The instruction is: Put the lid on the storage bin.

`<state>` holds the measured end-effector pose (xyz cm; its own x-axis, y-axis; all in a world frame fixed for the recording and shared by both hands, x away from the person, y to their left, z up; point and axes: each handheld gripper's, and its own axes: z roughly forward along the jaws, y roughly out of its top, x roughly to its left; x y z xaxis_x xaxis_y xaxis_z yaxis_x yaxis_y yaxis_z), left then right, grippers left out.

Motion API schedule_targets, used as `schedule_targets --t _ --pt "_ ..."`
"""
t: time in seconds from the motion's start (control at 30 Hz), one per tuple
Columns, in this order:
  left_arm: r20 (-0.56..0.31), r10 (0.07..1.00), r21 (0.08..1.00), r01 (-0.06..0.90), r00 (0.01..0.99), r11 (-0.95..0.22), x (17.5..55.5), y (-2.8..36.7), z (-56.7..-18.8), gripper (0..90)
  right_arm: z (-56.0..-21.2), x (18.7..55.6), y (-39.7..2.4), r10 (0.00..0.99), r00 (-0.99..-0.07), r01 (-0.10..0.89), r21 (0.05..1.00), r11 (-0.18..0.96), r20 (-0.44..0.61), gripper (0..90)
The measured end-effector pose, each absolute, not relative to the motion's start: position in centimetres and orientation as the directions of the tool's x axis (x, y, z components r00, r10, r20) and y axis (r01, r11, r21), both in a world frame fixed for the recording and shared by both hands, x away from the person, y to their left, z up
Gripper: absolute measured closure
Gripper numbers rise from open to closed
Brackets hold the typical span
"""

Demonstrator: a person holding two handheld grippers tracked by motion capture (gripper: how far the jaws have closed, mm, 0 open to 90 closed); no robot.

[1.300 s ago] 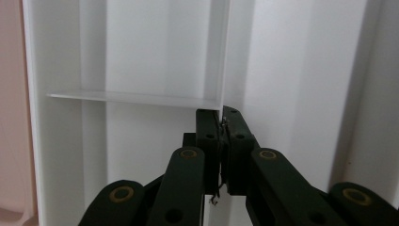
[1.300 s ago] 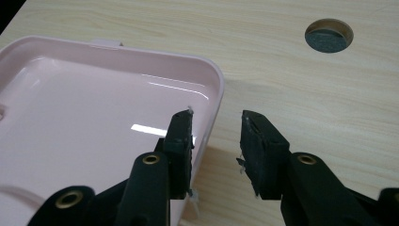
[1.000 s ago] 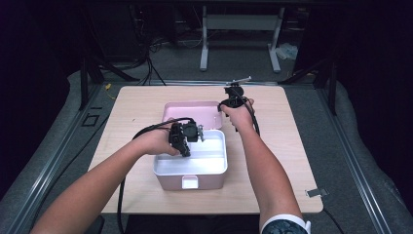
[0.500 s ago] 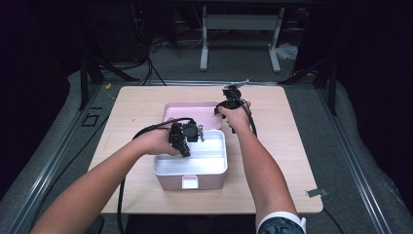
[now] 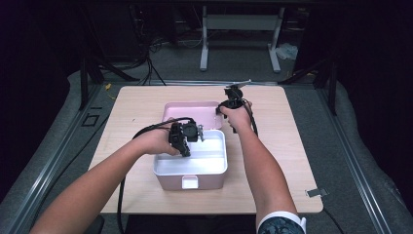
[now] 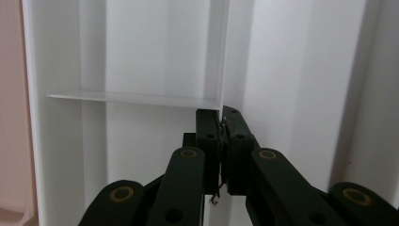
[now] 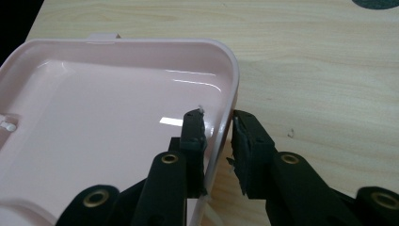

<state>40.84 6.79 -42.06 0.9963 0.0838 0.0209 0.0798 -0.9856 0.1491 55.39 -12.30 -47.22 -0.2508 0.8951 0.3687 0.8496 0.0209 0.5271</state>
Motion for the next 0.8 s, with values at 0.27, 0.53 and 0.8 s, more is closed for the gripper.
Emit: schedule_targets --t 0.27,0.53,0.8 --pt "0.017 0.080 0.170 0.076 0.997 -0.982 40.9 7.0 -42.1 87.0 -46.9 55.3 -12.0 0.905 -0.250 0.844 0.535 0.029 0.344 76.8" --pt "0.019 0.076 0.172 0.071 0.997 -0.983 40.9 7.1 -42.1 87.0 -46.3 55.2 -12.0 0.909 -0.255 0.839 0.543 0.038 0.330 79.3" --pt "0.028 0.075 0.163 0.069 0.997 -0.984 40.8 7.0 -42.0 87.0 -45.5 55.0 -12.0 0.910 -0.271 0.843 0.533 0.068 0.313 80.6"
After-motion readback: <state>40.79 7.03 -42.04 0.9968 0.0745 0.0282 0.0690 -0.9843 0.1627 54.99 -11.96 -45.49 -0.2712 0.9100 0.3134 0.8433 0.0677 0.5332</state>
